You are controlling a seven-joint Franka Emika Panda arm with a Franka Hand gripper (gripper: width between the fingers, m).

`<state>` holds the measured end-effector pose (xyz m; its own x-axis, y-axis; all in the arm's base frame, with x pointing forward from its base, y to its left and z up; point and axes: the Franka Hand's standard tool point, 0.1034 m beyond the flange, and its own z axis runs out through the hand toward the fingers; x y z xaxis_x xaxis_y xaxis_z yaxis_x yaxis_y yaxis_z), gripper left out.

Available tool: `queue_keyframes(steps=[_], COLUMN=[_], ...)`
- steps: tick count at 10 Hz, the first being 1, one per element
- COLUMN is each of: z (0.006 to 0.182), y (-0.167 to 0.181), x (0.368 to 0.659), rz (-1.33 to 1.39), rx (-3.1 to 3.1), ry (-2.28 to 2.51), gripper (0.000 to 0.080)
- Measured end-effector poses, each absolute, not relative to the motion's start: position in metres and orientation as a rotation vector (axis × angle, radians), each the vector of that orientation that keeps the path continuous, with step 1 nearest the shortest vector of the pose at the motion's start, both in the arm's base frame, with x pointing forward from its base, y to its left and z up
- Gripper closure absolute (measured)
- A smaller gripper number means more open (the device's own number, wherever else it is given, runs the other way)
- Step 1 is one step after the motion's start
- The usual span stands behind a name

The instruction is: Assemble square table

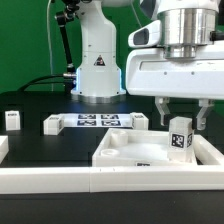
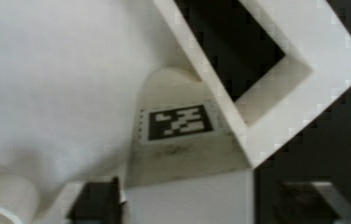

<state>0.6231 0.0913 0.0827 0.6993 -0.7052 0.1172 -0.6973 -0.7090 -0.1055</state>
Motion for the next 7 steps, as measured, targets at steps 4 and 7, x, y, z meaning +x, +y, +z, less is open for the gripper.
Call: queue_keyframes(steps=[4,7], z=[0.0979,0.0974], y=[0.1079,0.107], x=[0.6121,0.6117], rz=[-0.226,-0.224], rx=[-2.989,-3.001], ry=[0.795,0.75], gripper=[0.0168,0.015])
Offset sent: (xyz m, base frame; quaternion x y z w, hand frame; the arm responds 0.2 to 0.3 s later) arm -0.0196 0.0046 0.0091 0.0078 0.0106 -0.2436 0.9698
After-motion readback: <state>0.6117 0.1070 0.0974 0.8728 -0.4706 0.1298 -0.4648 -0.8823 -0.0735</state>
